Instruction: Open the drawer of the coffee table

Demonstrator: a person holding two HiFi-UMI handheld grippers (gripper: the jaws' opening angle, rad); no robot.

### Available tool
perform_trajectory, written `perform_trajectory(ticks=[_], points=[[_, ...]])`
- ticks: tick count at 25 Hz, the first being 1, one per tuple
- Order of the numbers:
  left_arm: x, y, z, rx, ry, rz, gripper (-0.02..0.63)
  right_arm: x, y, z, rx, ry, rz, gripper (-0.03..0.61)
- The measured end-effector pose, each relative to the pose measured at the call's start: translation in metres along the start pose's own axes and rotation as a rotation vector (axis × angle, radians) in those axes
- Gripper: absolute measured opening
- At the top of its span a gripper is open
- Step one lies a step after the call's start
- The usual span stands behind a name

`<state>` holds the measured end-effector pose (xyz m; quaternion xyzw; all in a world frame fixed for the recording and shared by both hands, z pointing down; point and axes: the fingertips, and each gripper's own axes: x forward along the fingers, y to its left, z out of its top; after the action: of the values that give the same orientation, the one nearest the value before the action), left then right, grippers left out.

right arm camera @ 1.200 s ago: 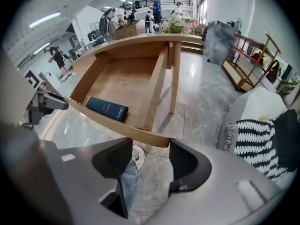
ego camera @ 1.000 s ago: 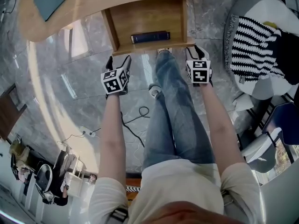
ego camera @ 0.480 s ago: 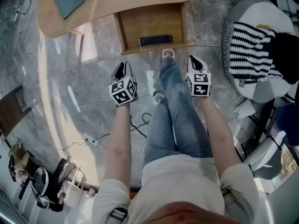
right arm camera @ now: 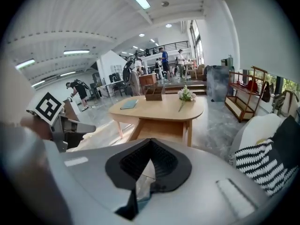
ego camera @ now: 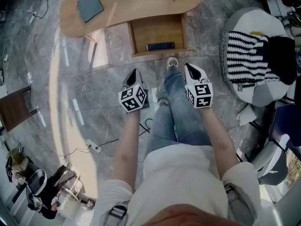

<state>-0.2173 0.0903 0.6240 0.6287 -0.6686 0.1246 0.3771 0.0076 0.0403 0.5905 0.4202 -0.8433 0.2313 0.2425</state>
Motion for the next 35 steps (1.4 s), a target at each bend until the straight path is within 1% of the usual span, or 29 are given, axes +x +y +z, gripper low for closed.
perform_trajectory(ticks=[3,6,9,14,16,18,21,28,32,35], points=[[-0.035,-0.015,0.008,-0.012,-0.024,-0.020,-0.003,-0.029,0.028,0.019,-0.043,-0.035,0.045,-0.002],[-0.069,-0.033,0.021,-0.017,-0.051,-0.044,-0.003,-0.057,0.049,0.039,-0.068,-0.073,0.066,-0.002],[-0.105,-0.053,0.025,-0.012,-0.067,-0.077,-0.002,-0.088,0.067,0.052,-0.049,-0.109,0.078,-0.002],[-0.160,-0.084,0.032,0.061,-0.086,-0.123,-0.003,-0.137,0.091,0.069,-0.035,-0.162,0.095,-0.002],[-0.180,-0.093,0.035,0.064,-0.091,-0.134,-0.003,-0.156,0.096,0.074,-0.037,-0.169,0.094,-0.002],[-0.197,-0.101,0.041,0.049,-0.095,-0.153,-0.003,-0.171,0.101,0.083,-0.046,-0.175,0.089,-0.002],[-0.217,-0.114,0.051,0.042,-0.100,-0.183,-0.003,-0.195,0.106,0.099,-0.060,-0.187,0.091,-0.002],[-0.256,-0.143,0.077,0.073,-0.129,-0.211,-0.003,-0.232,0.126,0.133,-0.111,-0.231,0.133,-0.002],[-0.271,-0.148,0.089,0.088,-0.167,-0.225,-0.003,-0.239,0.137,0.151,-0.128,-0.262,0.163,-0.002],[-0.277,-0.145,0.096,0.085,-0.175,-0.220,-0.003,-0.240,0.143,0.163,-0.134,-0.279,0.171,-0.002]])
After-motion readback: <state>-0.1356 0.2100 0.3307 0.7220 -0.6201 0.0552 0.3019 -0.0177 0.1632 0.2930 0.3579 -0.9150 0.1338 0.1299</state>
